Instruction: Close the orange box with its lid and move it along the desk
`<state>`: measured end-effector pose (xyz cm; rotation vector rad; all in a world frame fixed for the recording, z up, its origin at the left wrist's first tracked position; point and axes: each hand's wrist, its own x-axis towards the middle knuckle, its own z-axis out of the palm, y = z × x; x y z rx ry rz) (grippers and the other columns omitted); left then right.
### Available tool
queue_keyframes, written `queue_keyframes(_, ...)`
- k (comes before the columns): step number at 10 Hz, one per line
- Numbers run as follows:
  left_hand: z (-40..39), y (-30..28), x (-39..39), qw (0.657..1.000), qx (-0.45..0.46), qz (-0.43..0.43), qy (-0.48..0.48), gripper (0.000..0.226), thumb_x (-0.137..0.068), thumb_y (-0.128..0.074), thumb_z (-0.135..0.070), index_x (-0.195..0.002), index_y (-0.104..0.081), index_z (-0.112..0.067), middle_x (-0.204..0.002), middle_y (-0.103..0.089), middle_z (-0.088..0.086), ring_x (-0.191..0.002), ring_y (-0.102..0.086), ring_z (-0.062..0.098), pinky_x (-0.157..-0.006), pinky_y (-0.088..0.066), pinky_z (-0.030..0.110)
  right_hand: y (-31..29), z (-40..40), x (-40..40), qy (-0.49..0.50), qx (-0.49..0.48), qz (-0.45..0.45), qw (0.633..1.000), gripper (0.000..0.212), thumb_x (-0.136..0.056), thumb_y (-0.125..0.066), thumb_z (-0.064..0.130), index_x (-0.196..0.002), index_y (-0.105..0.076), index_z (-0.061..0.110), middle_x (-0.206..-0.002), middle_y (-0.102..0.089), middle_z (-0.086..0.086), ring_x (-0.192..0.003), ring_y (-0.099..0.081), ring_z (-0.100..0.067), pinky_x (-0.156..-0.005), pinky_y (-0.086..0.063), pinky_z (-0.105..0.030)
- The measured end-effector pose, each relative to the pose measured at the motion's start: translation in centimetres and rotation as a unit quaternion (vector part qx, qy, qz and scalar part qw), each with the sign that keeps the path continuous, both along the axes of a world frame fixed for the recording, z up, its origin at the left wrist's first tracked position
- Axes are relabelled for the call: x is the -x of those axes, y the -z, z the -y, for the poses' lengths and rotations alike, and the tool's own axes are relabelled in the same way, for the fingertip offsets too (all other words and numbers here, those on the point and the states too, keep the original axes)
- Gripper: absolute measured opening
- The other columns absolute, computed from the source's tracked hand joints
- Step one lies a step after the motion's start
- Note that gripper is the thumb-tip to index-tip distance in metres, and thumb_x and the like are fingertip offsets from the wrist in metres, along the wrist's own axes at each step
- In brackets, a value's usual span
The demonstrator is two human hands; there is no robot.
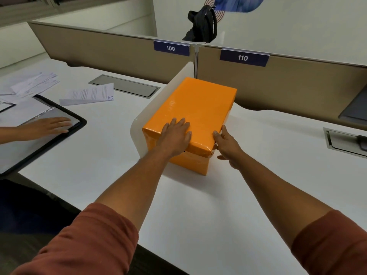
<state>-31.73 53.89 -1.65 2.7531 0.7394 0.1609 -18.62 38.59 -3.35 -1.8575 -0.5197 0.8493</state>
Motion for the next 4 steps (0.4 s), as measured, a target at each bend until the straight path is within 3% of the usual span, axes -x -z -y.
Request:
queue_keyframes(2,1.0,-0.2,-0.9,0.999,0.011,-0.01,-0.031,0.054,-0.103,-0.032,-0.039,-0.152,-0.029,-0.015,-0.164,-0.017,0.007,-0.151,-0.007,0.032,-0.12,-0.009,0.053,-0.5,2.3,-0.6,-0.021,0.025,0.044,0.999,0.078,-0.092,-0.036,0.066,-0.155,-0.002,0.034,-0.163,-0.02,-0.005,-0.145,-0.029,-0.035,-0.111,-0.034,-0.057)
queue_keyframes(4,4.7,-0.9,-3.4,0.999,0.007,0.028,-0.013,0.056,-0.103,-0.035,-0.041,-0.151,-0.031,-0.013,-0.163,-0.021,0.01,-0.151,-0.01,0.032,-0.121,-0.011,0.051,-0.8,7.3,-2.5,-0.026,0.076,0.208,0.975,0.073,-0.097,-0.037,0.058,-0.156,-0.014,0.024,-0.163,-0.023,-0.005,-0.146,-0.028,-0.029,-0.114,-0.027,-0.044)
